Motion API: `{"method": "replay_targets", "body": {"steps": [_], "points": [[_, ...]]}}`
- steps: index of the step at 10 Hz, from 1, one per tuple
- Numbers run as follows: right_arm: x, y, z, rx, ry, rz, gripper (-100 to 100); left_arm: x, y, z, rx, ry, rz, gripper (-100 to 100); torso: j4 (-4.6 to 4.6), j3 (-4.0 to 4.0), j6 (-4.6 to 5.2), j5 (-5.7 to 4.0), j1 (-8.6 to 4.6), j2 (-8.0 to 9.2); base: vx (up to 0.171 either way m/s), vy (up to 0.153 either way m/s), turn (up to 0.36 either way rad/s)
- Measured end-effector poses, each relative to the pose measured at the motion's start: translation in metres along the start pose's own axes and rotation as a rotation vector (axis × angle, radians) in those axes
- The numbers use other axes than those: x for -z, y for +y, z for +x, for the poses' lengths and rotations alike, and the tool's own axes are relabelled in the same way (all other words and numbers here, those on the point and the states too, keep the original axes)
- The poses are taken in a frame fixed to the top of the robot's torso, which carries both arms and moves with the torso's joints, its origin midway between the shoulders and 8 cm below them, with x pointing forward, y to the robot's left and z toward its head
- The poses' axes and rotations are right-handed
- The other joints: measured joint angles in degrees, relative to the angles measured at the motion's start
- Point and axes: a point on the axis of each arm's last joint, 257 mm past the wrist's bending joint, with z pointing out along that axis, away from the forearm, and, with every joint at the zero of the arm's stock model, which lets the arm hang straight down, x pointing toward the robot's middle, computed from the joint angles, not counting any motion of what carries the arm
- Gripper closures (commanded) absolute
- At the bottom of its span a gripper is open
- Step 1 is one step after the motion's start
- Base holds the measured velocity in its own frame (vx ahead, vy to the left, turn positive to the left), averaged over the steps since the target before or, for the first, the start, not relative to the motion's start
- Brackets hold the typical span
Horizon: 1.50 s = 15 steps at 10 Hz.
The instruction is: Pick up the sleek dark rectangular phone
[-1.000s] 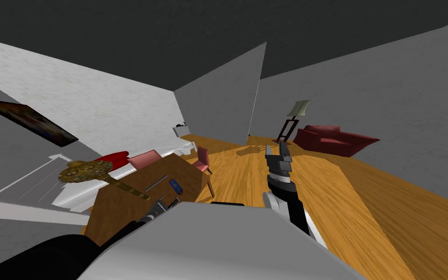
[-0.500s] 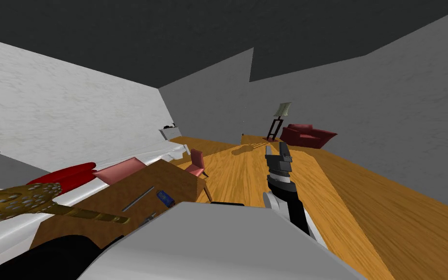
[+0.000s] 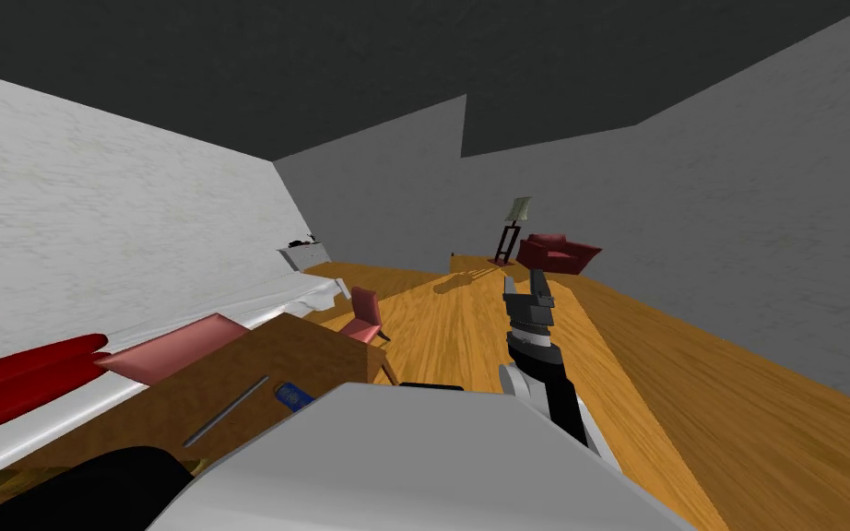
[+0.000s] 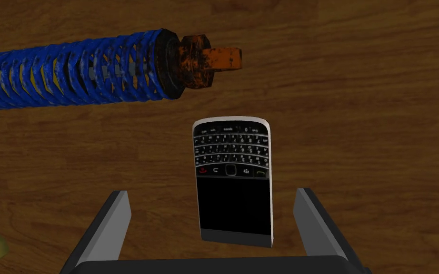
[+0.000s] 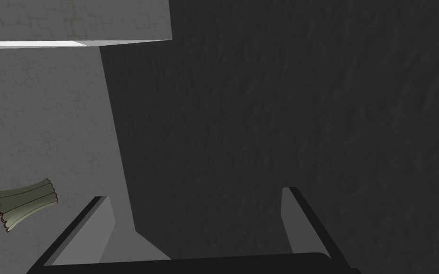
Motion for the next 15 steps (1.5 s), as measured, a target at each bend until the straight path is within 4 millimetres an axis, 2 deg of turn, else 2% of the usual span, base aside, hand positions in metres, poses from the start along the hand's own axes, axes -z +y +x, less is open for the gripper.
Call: {"method": "replay_targets", "body": {"steps": [2,3,5,12,13,14,15], "points": [[0.0,0.0,0.0,0.0,0.0,0.0,0,0.006,0.012,-0.031,0.053,-0.064,-0.05,-100,-0.01,-0.02,0.02,0.0,0.03,-0.04,0.038,0.033,-0.162],[0.0,0.0,0.0,0.0,0.0,0.0,0,0.007,0.017,-0.038,0.069,-0.084,-0.067,-100,0.0,-0.01,-0.01,0.01,0.02,-0.02,0.028,0.025,-0.126],[0.0,0.0,0.0,0.0,0.0,0.0,0,0.009,0.03,-0.067,0.12,-0.143,-0.116,-100,0.0,-0.02,0.02,0.01,0.03,-0.04,0.033,0.028,-0.148],[0.0,0.0,0.0,0.0,0.0,0.0,0,0.034,0.077,-0.13,0.254,-0.292,-0.247,-100,0.0,0.0,-0.01,0.0,-0.02,0.0,0.026,0.024,-0.106],[0.0,0.0,0.0,0.0,0.0,0.0,0,0.035,0.078,-0.131,0.256,-0.295,-0.251,0,0.01,0.02,-0.02,-0.01,-0.07,0.04,0.0,0.0,0.0],[0.0,0.0,0.0,0.0,0.0,0.0,0,0.035,0.078,-0.13,0.256,-0.294,-0.25,-100,0.02,0.04,-0.02,-0.02,-0.11,0.07,-0.001,0.031,0.021],[0.0,0.0,0.0,0.0,0.0,0.0,0,0.03,0.083,-0.129,0.256,-0.293,-0.252,-100,0.02,0.05,-0.03,0.0,-0.03,0.08,-0.003,0.049,0.015]]}}
